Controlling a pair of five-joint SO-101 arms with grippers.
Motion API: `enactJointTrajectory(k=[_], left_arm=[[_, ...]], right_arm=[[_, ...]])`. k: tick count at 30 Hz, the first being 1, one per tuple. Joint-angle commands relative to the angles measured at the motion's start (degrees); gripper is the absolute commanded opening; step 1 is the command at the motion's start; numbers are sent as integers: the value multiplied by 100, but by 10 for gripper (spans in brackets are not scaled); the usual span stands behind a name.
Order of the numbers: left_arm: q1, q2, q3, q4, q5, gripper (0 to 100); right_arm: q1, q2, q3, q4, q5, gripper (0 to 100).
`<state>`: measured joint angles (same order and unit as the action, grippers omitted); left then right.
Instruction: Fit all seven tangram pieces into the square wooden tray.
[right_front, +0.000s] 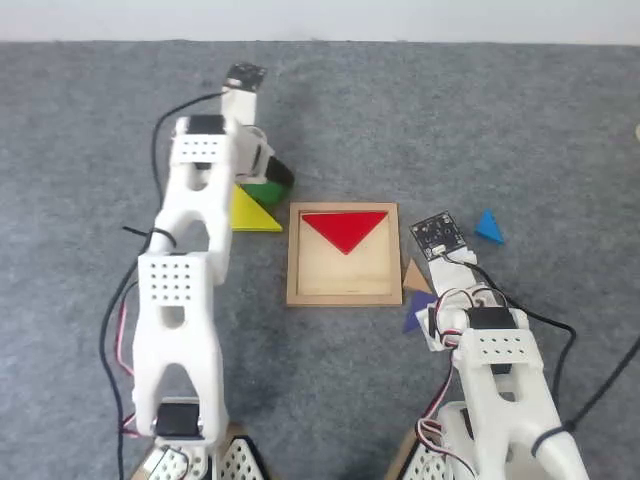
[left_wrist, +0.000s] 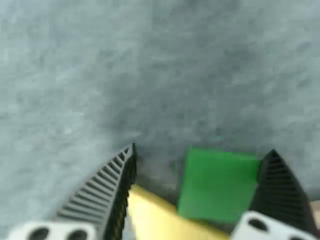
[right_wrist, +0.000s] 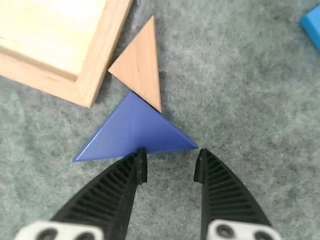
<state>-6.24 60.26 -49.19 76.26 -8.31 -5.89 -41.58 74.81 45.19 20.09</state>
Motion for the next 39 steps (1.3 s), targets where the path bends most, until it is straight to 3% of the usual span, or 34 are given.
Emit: enactJointTrajectory(k=[1,6,13,19,21,24,28,31,35,39], left_arm=[[-396,35,-796,853,-422,367],[-642,141,-1411,2497,-1222,278],[-967,-536,48,2453,-1855,239],[-1108,-2488,1323,2400,-2189,241],[-1037,-3095,1341,2110,-2075,242],[-774,-3402,1429,932,-1240,243],[-396,-2752,1736,-1046,-316,243],[-237,-1943,1719,-1987,26,243],[-202,-923,1191,-2048,88,242],[-431,-299,418,-1169,-88,240]], right_arm=[[-145,-4,-18,-110,-62,169],[-215,-4,-18,-110,-62,169],[-207,-4,-18,-101,-62,169],[-207,-4,-18,-110,-62,169],[-207,-4,-18,-110,-62,169],[-207,-4,-18,-110,-62,169],[-207,-4,-18,-101,-62,169],[-207,-4,-18,-101,-62,169],[-207,-4,-18,-92,-62,169],[-207,-4,-18,-92,-62,169]])
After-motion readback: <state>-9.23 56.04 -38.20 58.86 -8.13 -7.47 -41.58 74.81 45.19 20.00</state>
